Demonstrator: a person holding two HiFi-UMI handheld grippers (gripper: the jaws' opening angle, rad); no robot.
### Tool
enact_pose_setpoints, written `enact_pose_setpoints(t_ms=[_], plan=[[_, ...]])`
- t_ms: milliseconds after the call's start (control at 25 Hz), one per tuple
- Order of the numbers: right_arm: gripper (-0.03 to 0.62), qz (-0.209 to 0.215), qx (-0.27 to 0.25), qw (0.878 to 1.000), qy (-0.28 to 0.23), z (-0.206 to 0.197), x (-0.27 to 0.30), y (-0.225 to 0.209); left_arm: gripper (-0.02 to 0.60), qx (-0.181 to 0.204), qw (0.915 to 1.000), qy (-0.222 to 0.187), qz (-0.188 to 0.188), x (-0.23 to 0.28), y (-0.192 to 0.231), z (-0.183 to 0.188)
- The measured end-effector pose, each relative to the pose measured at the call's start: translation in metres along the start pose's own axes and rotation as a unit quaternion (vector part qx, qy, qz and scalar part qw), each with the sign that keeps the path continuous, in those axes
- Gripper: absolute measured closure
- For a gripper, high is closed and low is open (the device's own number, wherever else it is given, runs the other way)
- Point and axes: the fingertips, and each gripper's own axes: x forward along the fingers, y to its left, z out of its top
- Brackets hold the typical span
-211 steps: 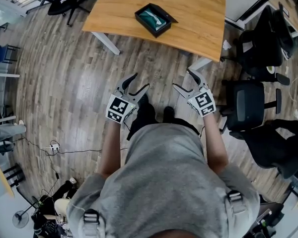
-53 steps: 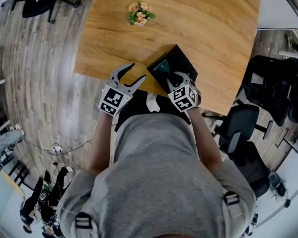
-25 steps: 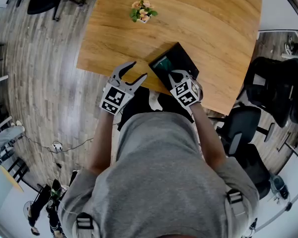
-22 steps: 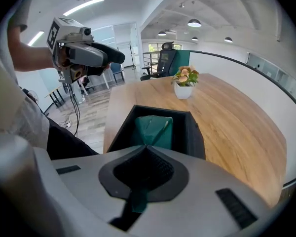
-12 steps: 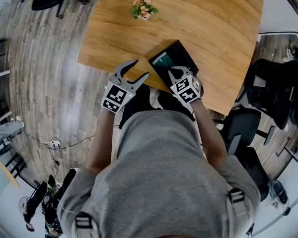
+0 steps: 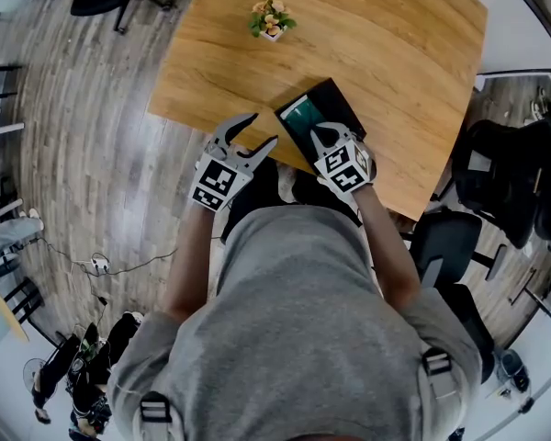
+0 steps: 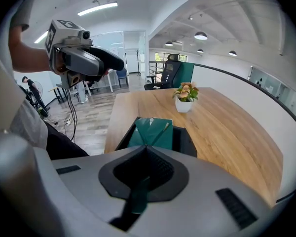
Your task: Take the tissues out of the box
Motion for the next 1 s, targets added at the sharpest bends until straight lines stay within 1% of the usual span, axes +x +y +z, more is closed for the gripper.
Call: enact_pose_setpoints(t_ms=[360,640,1000], plan=[[0.585,-0.009,-0.016,1.000,-0.019,0.007,-0.016,0.003,0.330,0.007,0.9998,-0.010,0.016,-0.009,-0.013,0.008],[0.585,-0.012,-0.025,0.999,-0.035,0.012,-0.027,0.004,0.330,0.022,0.9989,-0.016,0.038,-0.018,-0.016,0.018],[0.585,-0.016,-0.030,0.998,-0.057,0.020,-0.045,0.007,0.330,0.020,0.9973,-0.024,0.066,-0.034,-0.030,0.021]])
